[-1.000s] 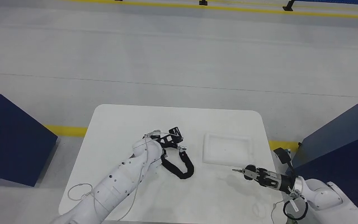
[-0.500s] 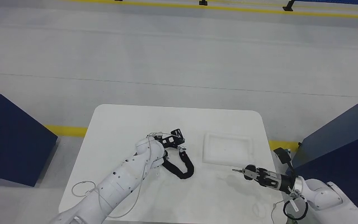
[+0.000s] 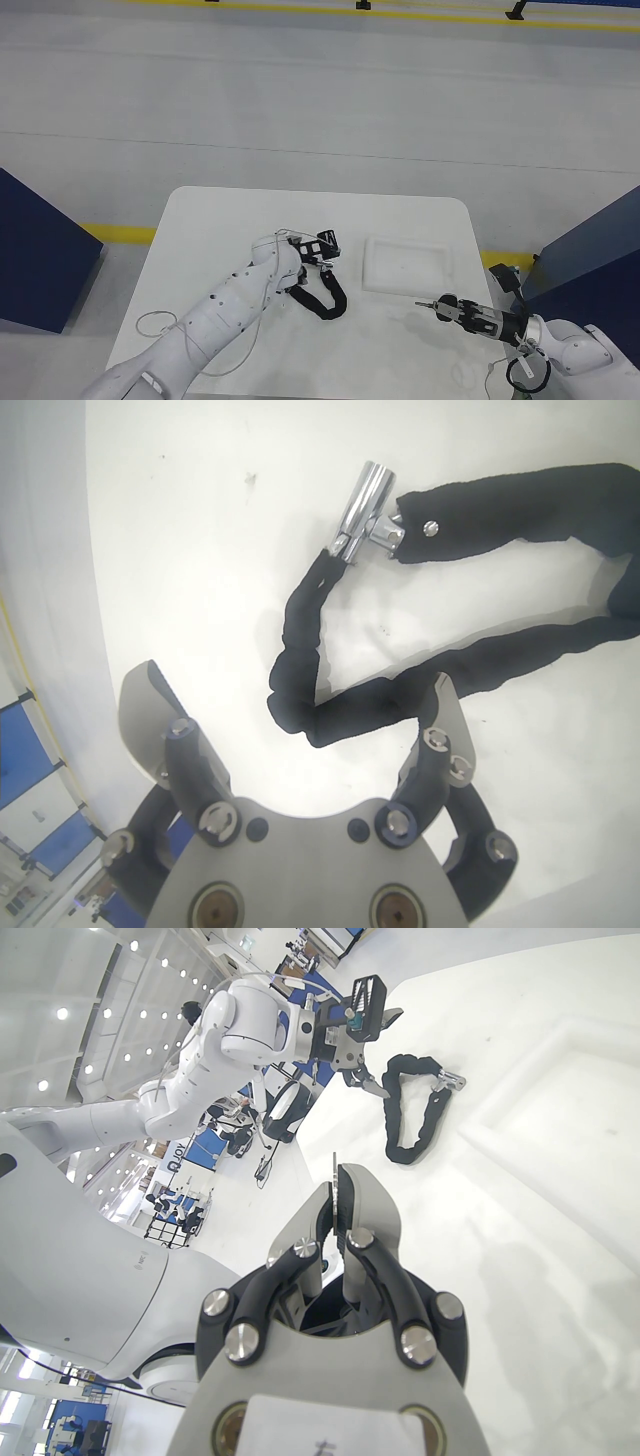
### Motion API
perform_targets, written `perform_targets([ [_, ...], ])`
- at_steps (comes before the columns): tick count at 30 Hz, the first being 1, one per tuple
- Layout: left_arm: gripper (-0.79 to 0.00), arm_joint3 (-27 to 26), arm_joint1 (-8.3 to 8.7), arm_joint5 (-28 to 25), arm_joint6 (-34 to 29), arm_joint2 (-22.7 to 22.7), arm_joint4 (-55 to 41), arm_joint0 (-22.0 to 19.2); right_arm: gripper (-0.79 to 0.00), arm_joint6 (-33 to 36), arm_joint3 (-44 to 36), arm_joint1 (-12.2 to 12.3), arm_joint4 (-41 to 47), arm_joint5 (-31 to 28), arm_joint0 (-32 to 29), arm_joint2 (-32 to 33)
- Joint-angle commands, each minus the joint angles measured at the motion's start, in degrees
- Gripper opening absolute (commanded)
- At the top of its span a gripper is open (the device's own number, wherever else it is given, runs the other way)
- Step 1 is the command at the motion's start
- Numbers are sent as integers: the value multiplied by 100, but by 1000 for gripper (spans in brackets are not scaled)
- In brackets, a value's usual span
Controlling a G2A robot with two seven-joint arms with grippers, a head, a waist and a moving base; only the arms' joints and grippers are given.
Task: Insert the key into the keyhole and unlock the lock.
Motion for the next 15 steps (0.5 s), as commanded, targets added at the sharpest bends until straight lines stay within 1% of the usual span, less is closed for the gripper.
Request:
perform_targets([
  [1, 0, 325, -132, -94, 4, 129, -94, -194, -785, 0, 0, 0, 0, 0, 0, 0],
  [6, 0, 1141, -489, -321, 207, 477, -243, -565, -785, 0, 0, 0, 0, 0, 0, 0],
  [8, 0, 1479, -636, -492, 366, 615, -286, -682, -785, 0, 0, 0, 0, 0, 0, 0],
  [11, 0, 1962, -834, -520, 506, 748, -333, -822, -785, 0, 0, 0, 0, 0, 0, 0],
  [12, 0, 2199, -932, -519, 570, 796, -377, -882, -785, 0, 0, 0, 0, 0, 0, 0],
  [15, 0, 2632, -1139, -543, 750, 922, -377, -985, -785, 0, 0, 0, 0, 0, 0, 0],
])
